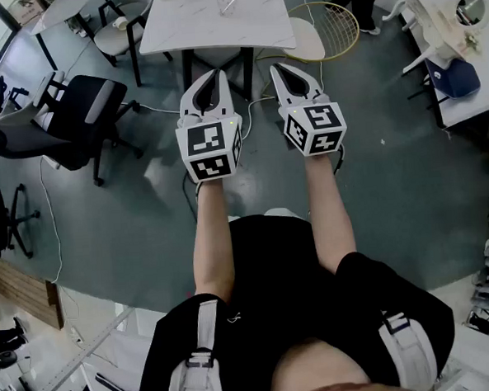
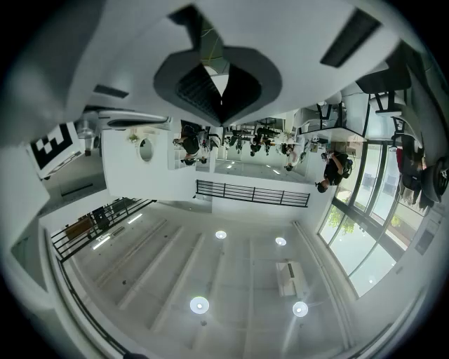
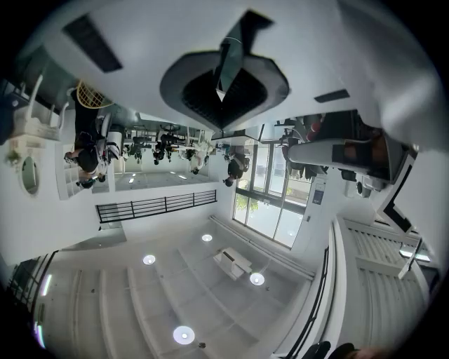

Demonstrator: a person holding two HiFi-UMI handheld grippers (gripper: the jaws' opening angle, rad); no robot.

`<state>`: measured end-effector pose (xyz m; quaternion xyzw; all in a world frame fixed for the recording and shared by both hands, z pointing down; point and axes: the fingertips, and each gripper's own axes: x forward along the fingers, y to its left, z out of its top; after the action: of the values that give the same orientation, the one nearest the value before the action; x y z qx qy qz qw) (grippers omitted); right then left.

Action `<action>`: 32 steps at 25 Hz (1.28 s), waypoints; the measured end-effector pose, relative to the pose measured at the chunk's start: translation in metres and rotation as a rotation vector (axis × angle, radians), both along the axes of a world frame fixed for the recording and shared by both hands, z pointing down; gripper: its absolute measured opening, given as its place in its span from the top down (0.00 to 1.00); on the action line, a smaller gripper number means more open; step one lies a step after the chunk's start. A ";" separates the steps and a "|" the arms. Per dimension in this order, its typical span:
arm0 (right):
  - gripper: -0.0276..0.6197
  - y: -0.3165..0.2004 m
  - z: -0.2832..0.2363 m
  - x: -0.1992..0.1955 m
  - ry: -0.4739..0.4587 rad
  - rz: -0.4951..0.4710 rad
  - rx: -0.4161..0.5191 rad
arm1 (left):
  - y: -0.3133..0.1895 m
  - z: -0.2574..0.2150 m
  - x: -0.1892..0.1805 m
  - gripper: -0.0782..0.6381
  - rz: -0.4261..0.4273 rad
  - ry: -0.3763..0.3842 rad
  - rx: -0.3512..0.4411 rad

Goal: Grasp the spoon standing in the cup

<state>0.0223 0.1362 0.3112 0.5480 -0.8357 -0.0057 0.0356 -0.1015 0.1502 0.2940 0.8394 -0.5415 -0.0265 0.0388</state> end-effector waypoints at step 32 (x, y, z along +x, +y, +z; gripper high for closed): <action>0.95 -0.023 0.009 -0.017 0.054 -0.011 -0.041 | -0.033 0.027 -0.038 0.87 -0.010 0.054 -0.089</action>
<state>0.0055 0.1129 0.3202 0.5423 -0.8373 -0.0036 0.0691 -0.1395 0.1167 0.3210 0.8332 -0.5449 -0.0253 0.0908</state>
